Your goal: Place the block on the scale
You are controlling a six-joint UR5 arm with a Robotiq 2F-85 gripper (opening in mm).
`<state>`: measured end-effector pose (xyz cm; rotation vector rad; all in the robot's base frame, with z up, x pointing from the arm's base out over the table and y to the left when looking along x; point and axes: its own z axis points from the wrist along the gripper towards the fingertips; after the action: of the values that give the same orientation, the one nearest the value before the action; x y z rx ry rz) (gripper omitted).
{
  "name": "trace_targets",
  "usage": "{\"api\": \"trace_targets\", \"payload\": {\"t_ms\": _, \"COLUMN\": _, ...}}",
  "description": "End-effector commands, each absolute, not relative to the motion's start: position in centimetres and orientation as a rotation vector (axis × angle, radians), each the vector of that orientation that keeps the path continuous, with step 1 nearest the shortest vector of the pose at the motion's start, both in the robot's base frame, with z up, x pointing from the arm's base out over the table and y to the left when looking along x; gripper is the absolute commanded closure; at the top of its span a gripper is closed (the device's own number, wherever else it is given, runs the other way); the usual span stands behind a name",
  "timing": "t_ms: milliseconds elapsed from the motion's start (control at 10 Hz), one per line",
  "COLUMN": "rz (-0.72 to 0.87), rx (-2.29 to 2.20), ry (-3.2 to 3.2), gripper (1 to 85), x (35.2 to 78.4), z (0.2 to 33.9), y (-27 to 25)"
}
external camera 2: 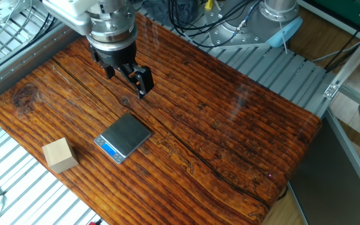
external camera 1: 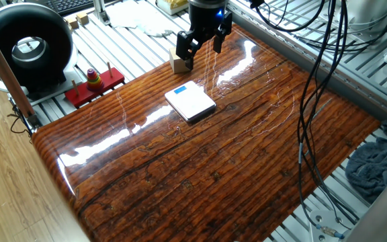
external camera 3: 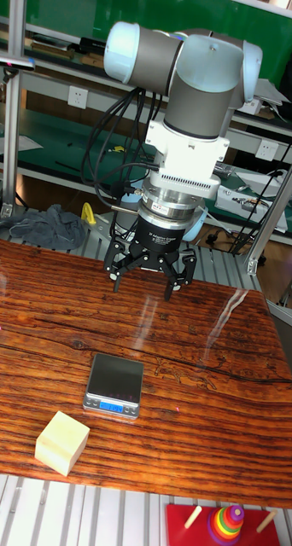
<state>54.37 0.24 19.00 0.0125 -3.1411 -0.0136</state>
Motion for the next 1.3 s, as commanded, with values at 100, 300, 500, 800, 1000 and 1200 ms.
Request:
{"api": "trace_targets", "payload": {"t_ms": 100, "rz": 0.0, "rx": -0.045, "ry": -3.19, "gripper": 84.7, "x": 55.6, "z": 18.9, "y": 0.4}}
{"api": "trace_targets", "payload": {"t_ms": 300, "rz": 0.012, "rx": -0.049, "ry": -3.203, "gripper": 84.7, "x": 55.8, "z": 18.3, "y": 0.8}}
{"api": "trace_targets", "payload": {"t_ms": 500, "rz": 0.026, "rx": -0.044, "ry": -3.206, "gripper": 84.7, "x": 55.9, "z": 18.2, "y": 0.7}}
{"api": "trace_targets", "payload": {"t_ms": 800, "rz": 0.039, "rx": -0.024, "ry": -3.204, "gripper": 84.7, "x": 56.0, "z": 18.4, "y": 0.6}}
{"api": "trace_targets", "payload": {"t_ms": 1000, "rz": 0.032, "rx": 0.054, "ry": -3.2, "gripper": 84.7, "x": 56.8, "z": 19.1, "y": -0.1}}
{"api": "trace_targets", "payload": {"t_ms": 1200, "rz": 0.066, "rx": 0.115, "ry": -3.201, "gripper": 84.7, "x": 58.0, "z": 19.3, "y": -1.4}}
